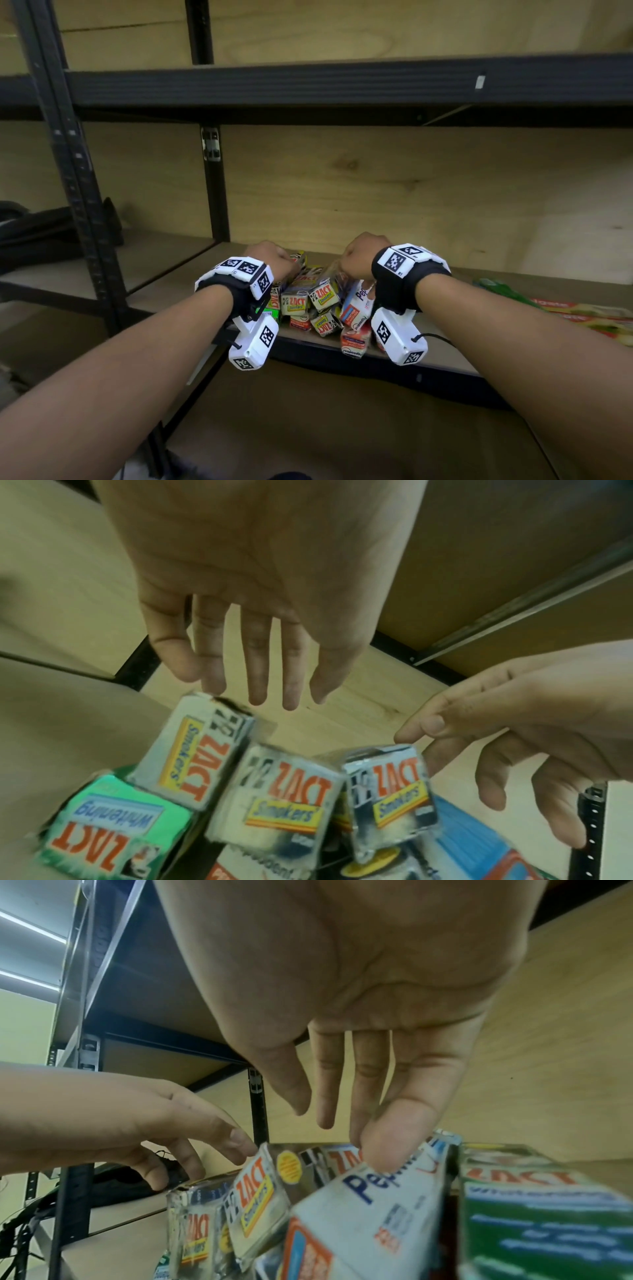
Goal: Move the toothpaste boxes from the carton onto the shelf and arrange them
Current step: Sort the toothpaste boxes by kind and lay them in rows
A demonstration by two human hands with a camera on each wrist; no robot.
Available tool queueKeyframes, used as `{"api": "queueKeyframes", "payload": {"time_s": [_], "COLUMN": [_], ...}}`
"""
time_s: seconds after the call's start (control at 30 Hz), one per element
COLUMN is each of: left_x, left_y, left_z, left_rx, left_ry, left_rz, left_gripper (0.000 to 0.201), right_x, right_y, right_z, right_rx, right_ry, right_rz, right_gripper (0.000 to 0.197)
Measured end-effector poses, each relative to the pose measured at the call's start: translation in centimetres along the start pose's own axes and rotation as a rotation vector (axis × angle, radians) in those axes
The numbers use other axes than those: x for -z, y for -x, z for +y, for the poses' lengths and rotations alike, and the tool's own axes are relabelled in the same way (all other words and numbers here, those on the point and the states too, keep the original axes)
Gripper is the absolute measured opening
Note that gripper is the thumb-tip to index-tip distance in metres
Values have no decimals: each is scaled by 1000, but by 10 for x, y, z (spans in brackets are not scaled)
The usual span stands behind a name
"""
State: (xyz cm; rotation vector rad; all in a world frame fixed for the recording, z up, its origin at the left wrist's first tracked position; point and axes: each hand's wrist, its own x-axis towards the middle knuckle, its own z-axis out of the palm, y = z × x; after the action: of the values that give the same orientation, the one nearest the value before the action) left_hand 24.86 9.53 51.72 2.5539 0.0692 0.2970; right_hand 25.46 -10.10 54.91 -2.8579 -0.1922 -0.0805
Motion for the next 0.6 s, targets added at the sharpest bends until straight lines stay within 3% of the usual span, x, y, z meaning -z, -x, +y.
{"api": "queueKeyframes", "payload": {"time_s": [0.23, 0.6], "left_x": [0, -42], "left_y": [13, 33], "left_z": [48, 148], "left_rx": [-145, -382], "left_ry": [-6, -27], "left_rz": [-54, -205], "left_gripper": [19, 25], "right_x": [34, 81], "right_y": [33, 81], "right_z": [44, 165], "right_rx": [-35, -238], "right_ry": [74, 202], "right_rz": [63, 76], "right_gripper": [26, 29]}}
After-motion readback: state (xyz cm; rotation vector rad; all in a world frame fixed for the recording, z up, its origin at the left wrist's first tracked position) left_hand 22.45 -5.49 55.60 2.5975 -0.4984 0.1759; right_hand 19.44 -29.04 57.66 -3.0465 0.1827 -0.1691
